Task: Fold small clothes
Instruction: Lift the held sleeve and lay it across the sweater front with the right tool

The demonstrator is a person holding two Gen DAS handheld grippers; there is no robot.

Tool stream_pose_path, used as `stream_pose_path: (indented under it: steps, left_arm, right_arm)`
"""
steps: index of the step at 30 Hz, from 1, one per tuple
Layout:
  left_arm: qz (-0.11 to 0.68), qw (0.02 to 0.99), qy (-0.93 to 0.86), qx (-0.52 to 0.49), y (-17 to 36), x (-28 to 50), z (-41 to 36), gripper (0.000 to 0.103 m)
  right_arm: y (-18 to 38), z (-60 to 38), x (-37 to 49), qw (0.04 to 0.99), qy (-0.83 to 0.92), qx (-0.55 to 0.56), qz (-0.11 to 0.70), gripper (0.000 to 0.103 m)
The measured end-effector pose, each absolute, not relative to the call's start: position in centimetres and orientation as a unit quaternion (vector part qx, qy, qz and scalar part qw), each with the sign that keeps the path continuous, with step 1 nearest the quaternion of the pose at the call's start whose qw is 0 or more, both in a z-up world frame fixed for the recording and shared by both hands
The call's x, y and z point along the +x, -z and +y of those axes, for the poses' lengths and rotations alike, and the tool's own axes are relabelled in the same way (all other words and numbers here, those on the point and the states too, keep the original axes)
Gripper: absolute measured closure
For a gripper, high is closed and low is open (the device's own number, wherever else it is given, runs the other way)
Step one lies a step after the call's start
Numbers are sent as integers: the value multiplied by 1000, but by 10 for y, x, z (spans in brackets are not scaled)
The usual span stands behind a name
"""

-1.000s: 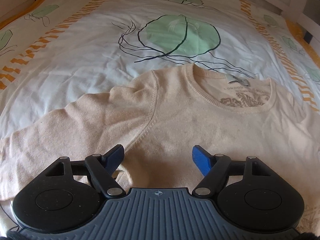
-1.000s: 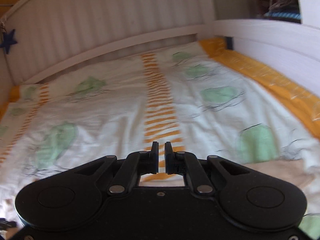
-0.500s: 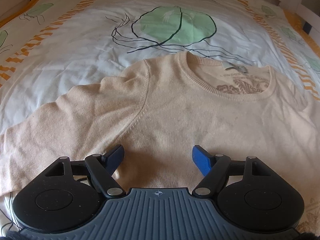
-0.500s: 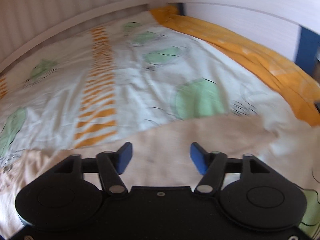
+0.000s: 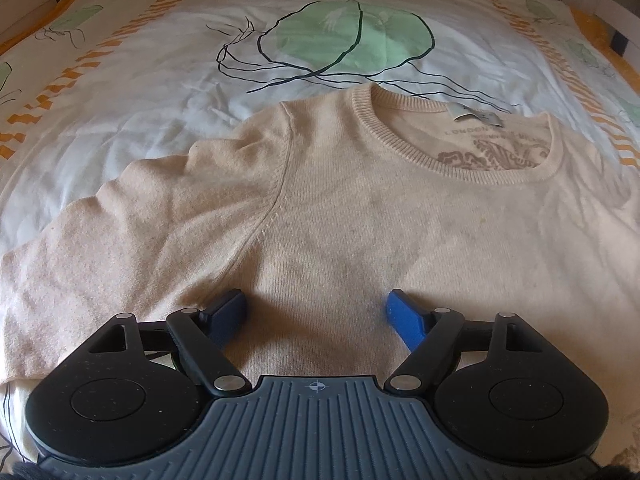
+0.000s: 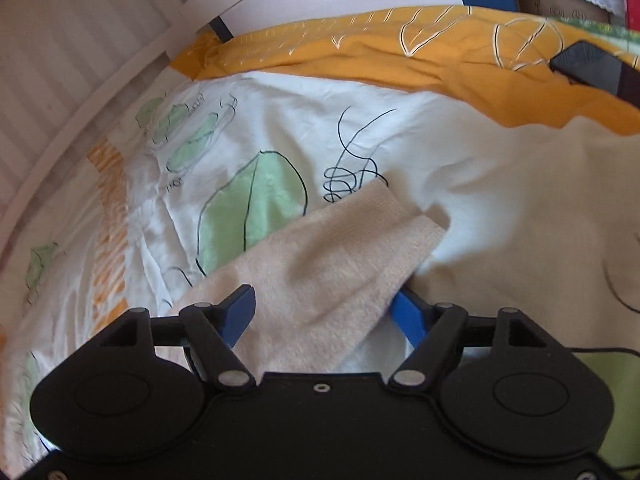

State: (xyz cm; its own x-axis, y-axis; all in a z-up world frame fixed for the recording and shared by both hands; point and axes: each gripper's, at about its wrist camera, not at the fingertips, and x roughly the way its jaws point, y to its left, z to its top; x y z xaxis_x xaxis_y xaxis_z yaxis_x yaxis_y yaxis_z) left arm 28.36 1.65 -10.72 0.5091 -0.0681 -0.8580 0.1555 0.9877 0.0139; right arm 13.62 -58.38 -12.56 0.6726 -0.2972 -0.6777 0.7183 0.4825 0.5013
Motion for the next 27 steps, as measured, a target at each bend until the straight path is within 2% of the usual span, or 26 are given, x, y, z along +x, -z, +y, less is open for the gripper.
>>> stream_pose_path:
  steps: [3, 4, 5, 6, 7, 11, 17, 22, 27]
  left_arm:
    - [491, 867, 64, 48, 107, 284, 15, 25]
    - [492, 867, 64, 49, 107, 285, 15, 25]
    - [492, 867, 65, 49, 107, 286, 15, 25]
    - [492, 867, 65, 48, 106, 286, 15, 26]
    - [493, 866, 65, 46, 106, 287, 15, 26]
    - [494, 866, 68, 40, 102, 289, 19, 26]
    - [481, 874, 63, 21, 87, 291, 30, 27]
    - [460, 886, 50, 11, 73, 294, 43, 27]
    - [452, 891, 33, -20, 63, 301, 62, 27]
  right_arm:
    - [130, -587, 137, 825, 303, 409, 245, 26]
    - [130, -586, 139, 829, 303, 400, 248, 38]
    - [129, -584, 141, 832, 304, 389, 254, 62]
    - [129, -583, 143, 832, 306, 381, 263, 78]
    - [129, -581, 143, 834, 304, 377, 264, 91]
    - [106, -561, 151, 861, 305, 312, 263, 91]
    - [46, -489, 184, 924, 210, 208, 243, 91]
    - [7, -406, 224, 950, 92, 192, 230, 91]
    - [2, -307, 265, 951, -32, 177, 251, 91]
